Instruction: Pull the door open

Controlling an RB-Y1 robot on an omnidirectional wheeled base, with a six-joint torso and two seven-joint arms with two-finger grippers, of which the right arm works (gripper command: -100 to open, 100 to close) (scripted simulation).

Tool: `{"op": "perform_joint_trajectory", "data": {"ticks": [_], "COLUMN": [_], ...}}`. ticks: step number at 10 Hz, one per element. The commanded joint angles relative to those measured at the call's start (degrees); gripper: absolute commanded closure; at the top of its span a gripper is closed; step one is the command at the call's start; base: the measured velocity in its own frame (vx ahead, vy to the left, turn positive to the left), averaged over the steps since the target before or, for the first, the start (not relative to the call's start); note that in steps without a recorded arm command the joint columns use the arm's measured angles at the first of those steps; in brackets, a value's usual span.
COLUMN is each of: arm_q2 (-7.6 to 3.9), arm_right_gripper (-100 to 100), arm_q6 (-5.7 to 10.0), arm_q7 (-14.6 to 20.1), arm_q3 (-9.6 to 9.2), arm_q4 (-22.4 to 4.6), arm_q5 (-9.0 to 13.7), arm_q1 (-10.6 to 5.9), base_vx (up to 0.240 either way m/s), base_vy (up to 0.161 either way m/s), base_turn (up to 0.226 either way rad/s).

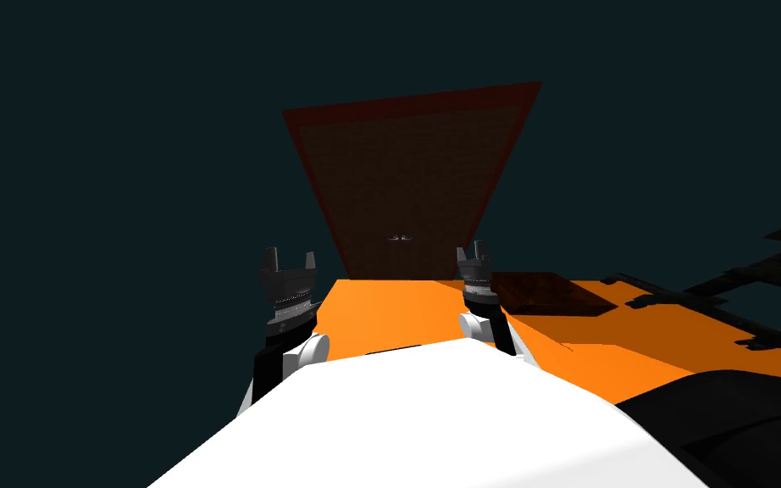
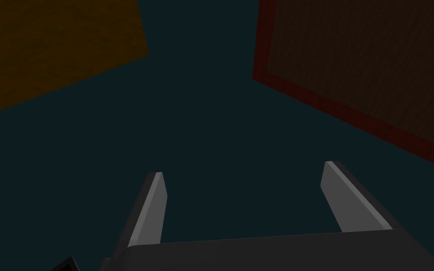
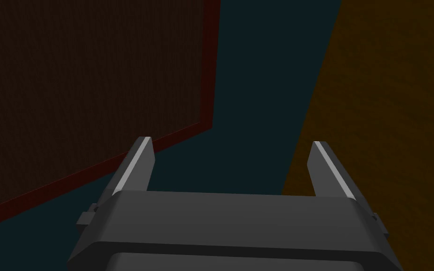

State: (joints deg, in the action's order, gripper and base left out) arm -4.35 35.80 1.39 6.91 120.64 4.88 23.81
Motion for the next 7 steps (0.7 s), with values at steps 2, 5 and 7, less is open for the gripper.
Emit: {"op": "perform_joint_trajectory", "data": {"ticks": [2,5,7], "arm_q2": [-0.53,-1.07,-1.24], "arm_right_gripper": [-100,-100,-100], "arm_q6": [0.76,1.42,1.65], "arm_q7": [0.80,1.61,1.90], "arm_q3": [0.62,1.29,1.52], "arm_q4": [-3.29,-7.10,-8.44], "arm_q5": [-0.29,-0.70,-0.85], "arm_q1": [-0.42,-1.14,-1.39], "base_vx": [0.094,0.099,0.067], "base_vy": [0.013,0.018,0.012], "base_turn": [0.035,0.030,0.019]}}
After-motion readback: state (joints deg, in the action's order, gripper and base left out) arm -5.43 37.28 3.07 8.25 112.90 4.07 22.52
